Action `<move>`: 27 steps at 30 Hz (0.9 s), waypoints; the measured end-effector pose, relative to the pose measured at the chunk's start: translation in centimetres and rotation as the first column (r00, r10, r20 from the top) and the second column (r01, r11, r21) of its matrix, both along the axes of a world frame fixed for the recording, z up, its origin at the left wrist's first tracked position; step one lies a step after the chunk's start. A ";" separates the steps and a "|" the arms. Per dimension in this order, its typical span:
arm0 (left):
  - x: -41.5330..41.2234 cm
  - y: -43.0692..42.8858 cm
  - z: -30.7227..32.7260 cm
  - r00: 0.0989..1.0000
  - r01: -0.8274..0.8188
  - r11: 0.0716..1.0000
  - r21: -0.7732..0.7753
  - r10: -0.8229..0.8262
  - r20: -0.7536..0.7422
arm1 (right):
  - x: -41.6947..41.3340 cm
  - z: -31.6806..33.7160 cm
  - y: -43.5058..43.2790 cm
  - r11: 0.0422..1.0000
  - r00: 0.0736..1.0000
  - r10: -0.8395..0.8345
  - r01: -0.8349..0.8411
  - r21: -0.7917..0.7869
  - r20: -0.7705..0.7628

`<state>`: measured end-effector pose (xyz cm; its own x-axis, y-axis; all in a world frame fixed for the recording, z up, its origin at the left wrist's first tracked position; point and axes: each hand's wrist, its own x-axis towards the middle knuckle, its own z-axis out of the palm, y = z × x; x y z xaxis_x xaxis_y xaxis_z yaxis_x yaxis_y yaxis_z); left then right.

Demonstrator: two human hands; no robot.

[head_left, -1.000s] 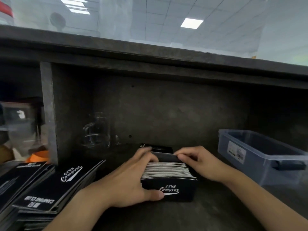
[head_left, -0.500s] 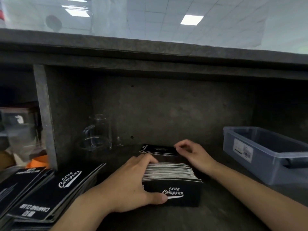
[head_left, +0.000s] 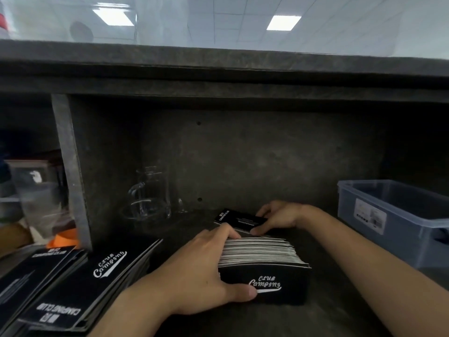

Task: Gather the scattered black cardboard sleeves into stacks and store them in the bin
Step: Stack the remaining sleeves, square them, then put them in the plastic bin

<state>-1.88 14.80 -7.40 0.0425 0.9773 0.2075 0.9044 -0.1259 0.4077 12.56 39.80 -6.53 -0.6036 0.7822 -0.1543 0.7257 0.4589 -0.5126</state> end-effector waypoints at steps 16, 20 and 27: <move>0.1 0.0 -0.4 0.999 -0.016 0.998 0.057 0.018 -0.039 | 6.1 -1.1 -7.4 0.937 0.830 0.348 -0.313 0.153 -0.436; 0.1 -0.2 -0.2 0.999 -0.008 0.999 0.039 0.009 -0.043 | 6.1 -0.5 -7.7 0.921 0.829 0.375 -0.281 0.270 -0.414; 0.0 -0.2 0.0 1.000 -0.007 1.000 0.012 0.007 -0.008 | 6.2 0.0 -7.3 0.890 0.805 0.382 -0.190 0.414 -0.453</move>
